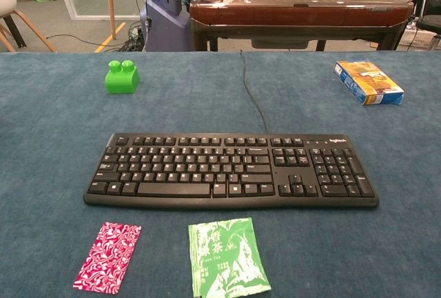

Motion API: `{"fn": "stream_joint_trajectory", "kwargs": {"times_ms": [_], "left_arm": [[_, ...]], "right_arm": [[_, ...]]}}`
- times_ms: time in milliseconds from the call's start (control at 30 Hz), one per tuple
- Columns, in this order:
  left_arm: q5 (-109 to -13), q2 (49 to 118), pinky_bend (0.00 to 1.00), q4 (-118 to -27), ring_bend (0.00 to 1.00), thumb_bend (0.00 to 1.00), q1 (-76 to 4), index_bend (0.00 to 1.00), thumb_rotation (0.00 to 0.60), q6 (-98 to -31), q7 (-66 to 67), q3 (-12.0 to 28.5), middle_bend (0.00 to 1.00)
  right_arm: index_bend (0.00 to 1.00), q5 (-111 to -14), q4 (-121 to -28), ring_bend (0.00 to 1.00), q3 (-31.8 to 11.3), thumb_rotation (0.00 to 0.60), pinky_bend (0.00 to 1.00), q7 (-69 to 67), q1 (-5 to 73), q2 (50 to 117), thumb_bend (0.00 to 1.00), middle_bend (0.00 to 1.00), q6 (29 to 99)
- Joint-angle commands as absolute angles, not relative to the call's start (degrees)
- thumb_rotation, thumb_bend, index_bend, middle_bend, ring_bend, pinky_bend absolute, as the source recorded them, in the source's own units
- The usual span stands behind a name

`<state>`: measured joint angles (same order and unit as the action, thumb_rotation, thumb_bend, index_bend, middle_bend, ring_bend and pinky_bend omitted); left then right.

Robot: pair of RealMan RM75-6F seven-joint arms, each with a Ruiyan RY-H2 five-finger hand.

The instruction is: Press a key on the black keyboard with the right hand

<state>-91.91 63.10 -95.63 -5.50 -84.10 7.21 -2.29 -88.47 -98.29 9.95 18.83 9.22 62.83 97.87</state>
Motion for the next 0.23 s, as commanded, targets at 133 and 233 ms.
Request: {"fn": "stream_joint_trajectory", "kwargs": {"times_ms": [133, 233], "left_arm": [[-92.0, 63.2, 0.57, -95.4, 0.39, 0.28, -5.5, 0.54, 0.6, -84.3, 6.6, -2.2, 0.46], [-92.0, 63.3, 0.57, -95.2, 0.39, 0.28, -5.6, 0.54, 0.6, -84.0, 6.6, -2.2, 0.46]], "right_arm": [[0.53, -88.0, -96.1, 0.45, 7.0, 0.6, 0.63, 13.3, 7.6, 62.2, 0.86, 0.56, 97.1], [0.53, -87.5, -96.1, 0.45, 6.7, 0.6, 0.63, 12.4, 7.8, 61.5, 0.85, 0.56, 94.6]]}}
